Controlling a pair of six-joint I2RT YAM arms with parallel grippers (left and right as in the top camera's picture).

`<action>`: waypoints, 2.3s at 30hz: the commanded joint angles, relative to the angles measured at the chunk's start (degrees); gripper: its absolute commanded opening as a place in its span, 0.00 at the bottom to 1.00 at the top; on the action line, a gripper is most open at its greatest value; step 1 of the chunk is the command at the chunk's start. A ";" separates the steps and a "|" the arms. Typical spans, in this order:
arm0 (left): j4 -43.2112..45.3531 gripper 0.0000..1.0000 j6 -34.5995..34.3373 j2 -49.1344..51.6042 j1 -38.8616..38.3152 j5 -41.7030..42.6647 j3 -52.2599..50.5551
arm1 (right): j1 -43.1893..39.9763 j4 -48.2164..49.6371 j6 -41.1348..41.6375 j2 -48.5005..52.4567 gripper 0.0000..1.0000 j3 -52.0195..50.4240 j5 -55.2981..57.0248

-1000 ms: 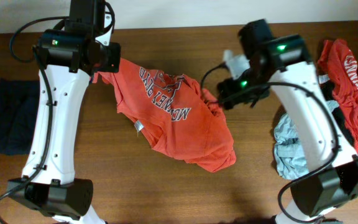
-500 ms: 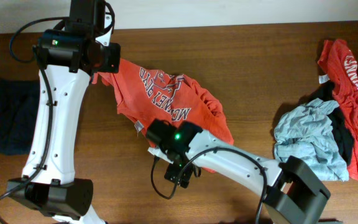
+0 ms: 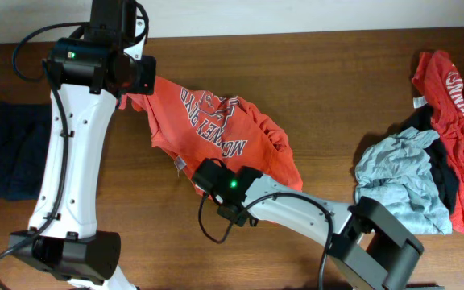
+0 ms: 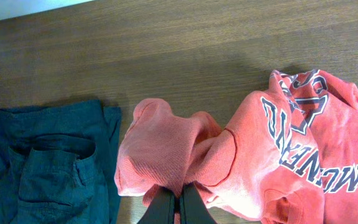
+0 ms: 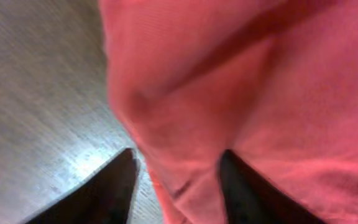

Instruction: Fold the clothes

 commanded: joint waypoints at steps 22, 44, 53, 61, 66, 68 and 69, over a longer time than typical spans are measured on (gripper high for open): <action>-0.07 0.01 -0.61 0.31 0.20 -0.59 0.55 | -0.17 1.55 -1.97 4.52 0.25 -0.26 5.29; 10.19 0.00 0.55 -0.70 0.20 3.78 11.98 | -20.92 -15.34 7.72 -33.99 0.04 22.97 25.33; 36.09 0.01 1.75 -0.44 -2.58 31.41 11.96 | -33.11 -18.51 7.50 -40.24 0.04 31.67 26.82; 53.96 0.00 1.81 -0.39 -9.68 29.55 11.96 | -34.34 -27.78 7.50 -41.35 0.04 50.95 30.67; 53.70 0.00 1.90 0.72 -8.87 27.23 11.96 | -34.34 -34.10 7.19 -41.35 0.04 58.05 18.27; 51.98 0.00 2.91 1.84 -7.69 26.99 11.96 | -34.34 -35.89 3.76 -40.89 0.04 57.75 7.52; 50.90 0.00 3.65 2.27 -7.17 26.97 11.96 | -34.34 -36.70 2.25 -40.46 0.04 57.57 3.21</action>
